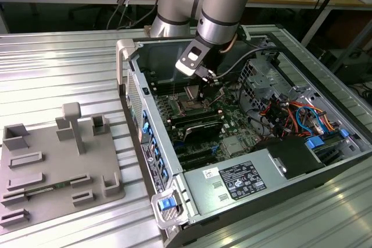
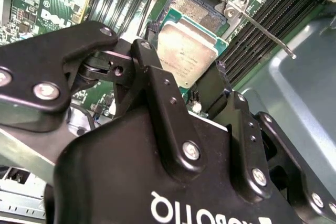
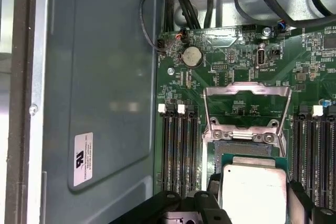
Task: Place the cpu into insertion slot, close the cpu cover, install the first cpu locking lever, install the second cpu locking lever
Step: 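Place the cpu into insertion slot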
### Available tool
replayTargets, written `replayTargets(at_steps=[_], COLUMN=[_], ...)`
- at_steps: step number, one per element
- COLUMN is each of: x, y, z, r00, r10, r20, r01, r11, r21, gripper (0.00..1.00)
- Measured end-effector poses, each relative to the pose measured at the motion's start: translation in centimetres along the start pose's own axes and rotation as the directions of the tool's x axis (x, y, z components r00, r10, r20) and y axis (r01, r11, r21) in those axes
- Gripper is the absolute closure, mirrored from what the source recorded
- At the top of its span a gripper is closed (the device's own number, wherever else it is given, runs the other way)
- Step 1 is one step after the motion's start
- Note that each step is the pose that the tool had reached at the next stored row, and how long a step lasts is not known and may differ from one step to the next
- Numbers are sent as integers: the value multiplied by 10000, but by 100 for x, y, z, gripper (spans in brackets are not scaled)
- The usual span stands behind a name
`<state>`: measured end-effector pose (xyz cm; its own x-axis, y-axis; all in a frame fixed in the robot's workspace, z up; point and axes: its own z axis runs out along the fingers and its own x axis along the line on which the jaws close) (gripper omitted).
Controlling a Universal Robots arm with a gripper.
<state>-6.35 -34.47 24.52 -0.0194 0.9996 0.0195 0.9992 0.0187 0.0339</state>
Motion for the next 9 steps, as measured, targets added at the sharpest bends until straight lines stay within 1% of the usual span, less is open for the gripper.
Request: replayTargets(at_steps=[3, 4, 5, 7, 9], x=[0, 0, 0, -1, -1], y=[-24, -41, -45, -47, -48], z=[13, 27, 42, 87, 104], r00=[10000, 10000, 10000, 10000, 10000], r10=[-11, -37, -51, -62, -92], r20=[-2, -2, -2, -3, -4], r01=[11, 37, 51, 62, 92], r11=[10000, 10000, 10000, 10000, 10000], r21=[-2, -1, 0, 1, -1], gripper=[45, 45, 45, 45, 45])
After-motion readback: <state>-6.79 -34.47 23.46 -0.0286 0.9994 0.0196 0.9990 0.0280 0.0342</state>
